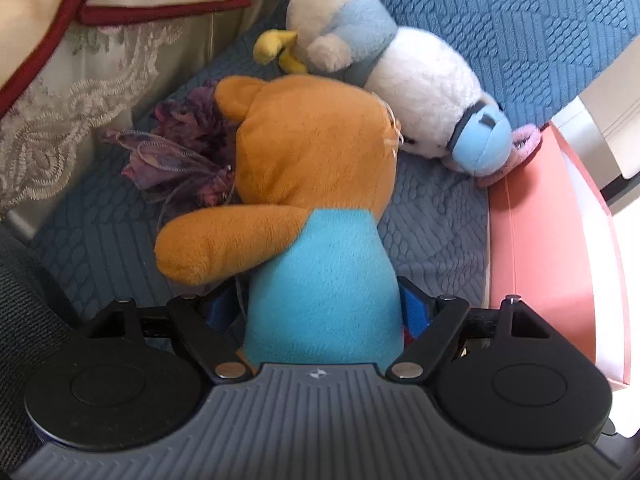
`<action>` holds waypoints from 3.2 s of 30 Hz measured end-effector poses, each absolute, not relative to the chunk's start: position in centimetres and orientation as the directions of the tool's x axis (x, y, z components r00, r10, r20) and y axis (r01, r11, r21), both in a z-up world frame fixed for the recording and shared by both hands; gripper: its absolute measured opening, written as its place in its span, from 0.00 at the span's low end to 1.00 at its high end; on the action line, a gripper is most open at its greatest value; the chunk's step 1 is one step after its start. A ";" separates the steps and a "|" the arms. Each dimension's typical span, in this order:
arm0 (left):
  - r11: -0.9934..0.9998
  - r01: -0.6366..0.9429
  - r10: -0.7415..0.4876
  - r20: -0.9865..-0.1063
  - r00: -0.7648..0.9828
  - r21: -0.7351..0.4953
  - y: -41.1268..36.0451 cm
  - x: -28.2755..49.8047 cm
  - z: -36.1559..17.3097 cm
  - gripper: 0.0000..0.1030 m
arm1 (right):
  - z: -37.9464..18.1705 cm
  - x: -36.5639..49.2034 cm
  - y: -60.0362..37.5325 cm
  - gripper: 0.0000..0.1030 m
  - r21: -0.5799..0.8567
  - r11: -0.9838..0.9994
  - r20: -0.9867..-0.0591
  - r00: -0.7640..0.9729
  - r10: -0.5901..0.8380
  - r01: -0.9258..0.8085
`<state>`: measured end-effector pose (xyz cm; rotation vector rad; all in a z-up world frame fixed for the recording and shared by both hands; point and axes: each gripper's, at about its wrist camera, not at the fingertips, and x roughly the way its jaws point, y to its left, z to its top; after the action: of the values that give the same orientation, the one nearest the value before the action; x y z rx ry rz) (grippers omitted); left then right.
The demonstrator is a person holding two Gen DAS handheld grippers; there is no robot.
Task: Organize objects
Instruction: 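Lift the teddy bear with the left tool while the right tool lifts the figurine, then lower the teddy bear into the pink box with the left tool while the right tool releases the figurine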
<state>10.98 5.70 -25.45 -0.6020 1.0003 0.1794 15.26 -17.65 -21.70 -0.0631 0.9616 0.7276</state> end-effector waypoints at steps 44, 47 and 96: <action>0.835 -0.260 -0.169 -0.676 0.717 -0.485 0.1 11.5 -5.5 0.67 | -6.0 20.8 -24.3 0.59 0.314 0.843 -0.691 0.504 0.518 -0.437; 0.837 -0.239 -0.184 -0.664 0.724 -0.493 -1.1 12.5 -4.2 0.67 | -4.9 21.8 -25.1 0.59 0.317 0.845 -0.683 0.514 0.519 -0.432; 0.878 -0.134 -0.301 -0.747 0.593 -0.460 -18.8 25.2 -14.4 0.67 | -17.8 32.2 -38.5 0.59 0.254 0.925 -0.827 0.433 0.359 -0.282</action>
<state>25.16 -18.84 -14.42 -0.5095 0.9412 -0.1018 32.19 -38.51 -17.75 0.0821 1.0497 0.3997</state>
